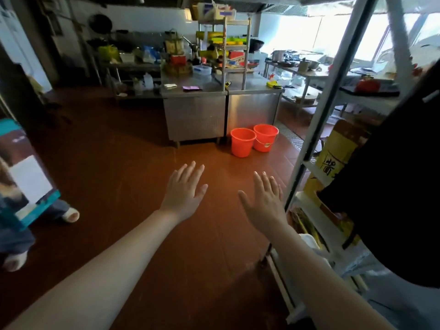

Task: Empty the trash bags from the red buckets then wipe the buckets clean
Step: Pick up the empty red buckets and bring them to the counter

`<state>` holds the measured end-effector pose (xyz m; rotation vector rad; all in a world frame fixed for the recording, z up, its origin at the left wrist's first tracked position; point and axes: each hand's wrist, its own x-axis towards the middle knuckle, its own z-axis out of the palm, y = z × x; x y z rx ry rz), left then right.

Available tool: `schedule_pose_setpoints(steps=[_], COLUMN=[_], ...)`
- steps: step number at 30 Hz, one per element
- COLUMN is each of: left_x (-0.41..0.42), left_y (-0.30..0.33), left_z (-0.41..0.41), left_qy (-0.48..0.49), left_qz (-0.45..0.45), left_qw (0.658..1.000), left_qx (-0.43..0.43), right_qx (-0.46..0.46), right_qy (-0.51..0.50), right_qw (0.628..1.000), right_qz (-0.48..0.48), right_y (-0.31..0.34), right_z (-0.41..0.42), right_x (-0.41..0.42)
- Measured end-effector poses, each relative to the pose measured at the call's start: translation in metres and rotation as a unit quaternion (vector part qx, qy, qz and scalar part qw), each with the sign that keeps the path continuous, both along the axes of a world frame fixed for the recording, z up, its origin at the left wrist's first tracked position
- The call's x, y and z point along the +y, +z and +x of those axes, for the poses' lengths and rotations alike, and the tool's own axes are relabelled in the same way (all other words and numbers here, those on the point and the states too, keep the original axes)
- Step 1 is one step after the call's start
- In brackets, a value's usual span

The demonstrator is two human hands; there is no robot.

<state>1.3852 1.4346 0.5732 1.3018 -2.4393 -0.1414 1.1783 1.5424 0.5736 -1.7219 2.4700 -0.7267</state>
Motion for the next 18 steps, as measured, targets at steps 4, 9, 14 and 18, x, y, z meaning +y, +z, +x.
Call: schedule_pose_setpoints(steps=[4, 9, 14, 18], left_x=[-0.076, -0.174, -0.265, -0.331], left_y=[0.015, -0.001, -0.019, -0.021], left_z=[-0.033, -0.085, -0.134, -0.162], left_qy=[-0.012, -0.007, 0.008, 0.014], left_qz=[-0.002, -0.007, 0.026, 0.024], left_qw=[1.000, 1.000, 0.999, 0.999], left_qx=[0.014, 0.020, 0.030, 0.033], right_qx=[0.014, 0.023, 0.011, 0.027], right_qy=[-0.015, -0.025, -0.018, -0.008], right_qw=[1.000, 0.999, 1.000, 1.000], right_qz=[-0.006, -0.035, -0.007, -0.008], right_y=[0.012, 0.003, 0.002, 0.003], right_z=[-0.030, -0.071, -0.120, -0.156], right_x=[-0.071, -0.169, -0.269, -0.343])
